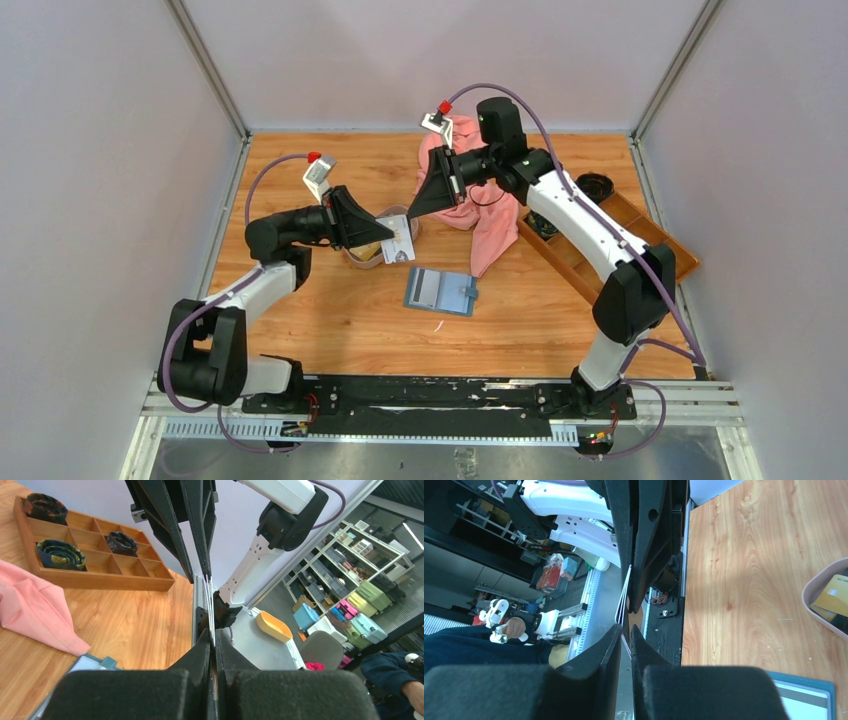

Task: Put the credit cards into the card holder
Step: Place the credit card in the storage box.

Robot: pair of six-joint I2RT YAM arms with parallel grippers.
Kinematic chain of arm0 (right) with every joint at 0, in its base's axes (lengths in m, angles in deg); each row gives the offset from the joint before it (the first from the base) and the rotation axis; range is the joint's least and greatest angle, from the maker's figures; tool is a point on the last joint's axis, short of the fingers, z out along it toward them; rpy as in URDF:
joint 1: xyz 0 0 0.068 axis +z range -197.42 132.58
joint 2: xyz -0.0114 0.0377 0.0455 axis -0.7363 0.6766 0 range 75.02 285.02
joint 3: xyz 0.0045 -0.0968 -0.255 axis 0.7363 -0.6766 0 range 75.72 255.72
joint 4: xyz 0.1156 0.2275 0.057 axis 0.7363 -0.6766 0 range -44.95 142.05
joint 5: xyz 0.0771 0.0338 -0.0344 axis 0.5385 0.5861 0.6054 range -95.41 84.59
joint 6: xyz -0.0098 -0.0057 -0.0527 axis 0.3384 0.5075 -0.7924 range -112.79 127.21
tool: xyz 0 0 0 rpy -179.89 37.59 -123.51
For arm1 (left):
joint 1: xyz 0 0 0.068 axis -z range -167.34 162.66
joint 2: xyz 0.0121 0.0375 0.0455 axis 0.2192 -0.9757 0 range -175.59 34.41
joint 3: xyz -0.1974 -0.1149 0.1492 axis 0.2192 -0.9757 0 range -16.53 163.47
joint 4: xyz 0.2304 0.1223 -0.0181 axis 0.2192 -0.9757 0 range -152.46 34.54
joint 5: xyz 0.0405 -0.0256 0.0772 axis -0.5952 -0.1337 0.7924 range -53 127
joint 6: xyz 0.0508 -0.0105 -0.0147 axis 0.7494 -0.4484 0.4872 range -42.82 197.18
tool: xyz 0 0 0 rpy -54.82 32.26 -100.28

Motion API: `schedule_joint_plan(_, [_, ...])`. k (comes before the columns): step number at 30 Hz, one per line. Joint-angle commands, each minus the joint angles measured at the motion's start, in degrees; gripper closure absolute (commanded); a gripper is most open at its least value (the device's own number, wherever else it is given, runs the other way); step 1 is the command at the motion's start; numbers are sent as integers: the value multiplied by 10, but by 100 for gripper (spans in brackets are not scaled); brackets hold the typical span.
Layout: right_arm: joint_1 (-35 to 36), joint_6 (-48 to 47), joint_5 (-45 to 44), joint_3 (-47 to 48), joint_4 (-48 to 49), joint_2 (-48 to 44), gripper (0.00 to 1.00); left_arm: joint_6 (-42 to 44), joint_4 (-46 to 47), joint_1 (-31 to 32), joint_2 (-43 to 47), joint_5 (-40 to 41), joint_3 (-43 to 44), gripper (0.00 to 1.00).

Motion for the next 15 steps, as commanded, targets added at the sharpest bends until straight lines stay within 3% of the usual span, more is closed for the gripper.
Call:
schedule_joint_plan(1, [-4, 49, 12, -17, 57, 6, 84, 8, 28, 2, 20, -1, 18, 100])
schedule_joint_plan(15, [-4, 107, 25, -51, 136, -1, 78, 7, 28, 2, 19, 5, 20, 100])
